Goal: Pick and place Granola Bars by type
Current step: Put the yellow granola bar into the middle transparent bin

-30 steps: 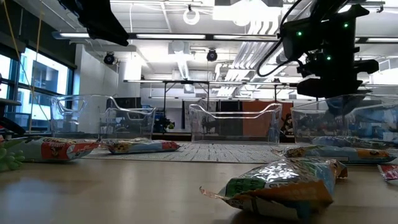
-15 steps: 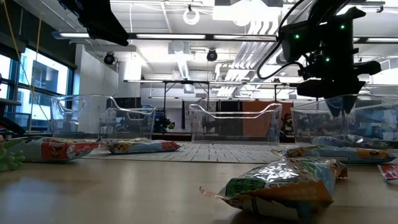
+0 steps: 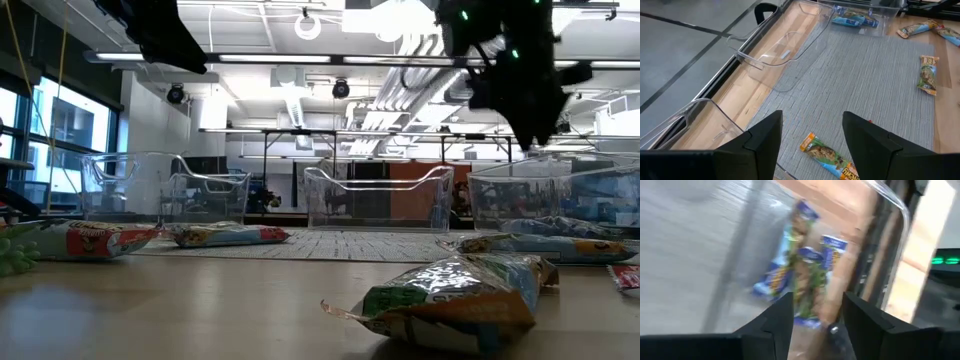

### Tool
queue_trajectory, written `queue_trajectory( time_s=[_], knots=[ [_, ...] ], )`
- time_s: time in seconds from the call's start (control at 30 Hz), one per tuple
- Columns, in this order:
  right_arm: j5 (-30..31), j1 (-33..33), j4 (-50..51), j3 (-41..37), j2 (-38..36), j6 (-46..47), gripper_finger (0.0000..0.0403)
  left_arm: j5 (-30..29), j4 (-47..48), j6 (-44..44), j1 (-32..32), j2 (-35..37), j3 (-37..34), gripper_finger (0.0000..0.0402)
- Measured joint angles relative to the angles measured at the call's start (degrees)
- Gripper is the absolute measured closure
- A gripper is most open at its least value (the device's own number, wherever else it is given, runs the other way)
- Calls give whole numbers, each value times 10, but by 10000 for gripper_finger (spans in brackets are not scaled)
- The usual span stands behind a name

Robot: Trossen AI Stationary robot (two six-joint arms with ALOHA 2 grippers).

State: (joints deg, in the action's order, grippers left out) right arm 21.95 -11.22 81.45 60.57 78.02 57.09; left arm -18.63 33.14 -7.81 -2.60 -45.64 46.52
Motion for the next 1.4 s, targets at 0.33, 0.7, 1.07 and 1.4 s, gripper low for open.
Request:
queue_trajectory(
  time_s=[0.33,0.7,1.07,1.4],
  knots=[
    [-115,52,-126,152,-1,-216,253,0,0,0,0,0,0,200],
    [-135,252,-455,19,0,-405,253,0,0,0,0,0,0,200],
    [-56,335,-813,-240,1,-338,253,0,0,0,0,0,0,200],
    [-79,347,-864,-304,0,-355,218,0,0,0,0,0,0,200]
  ],
)
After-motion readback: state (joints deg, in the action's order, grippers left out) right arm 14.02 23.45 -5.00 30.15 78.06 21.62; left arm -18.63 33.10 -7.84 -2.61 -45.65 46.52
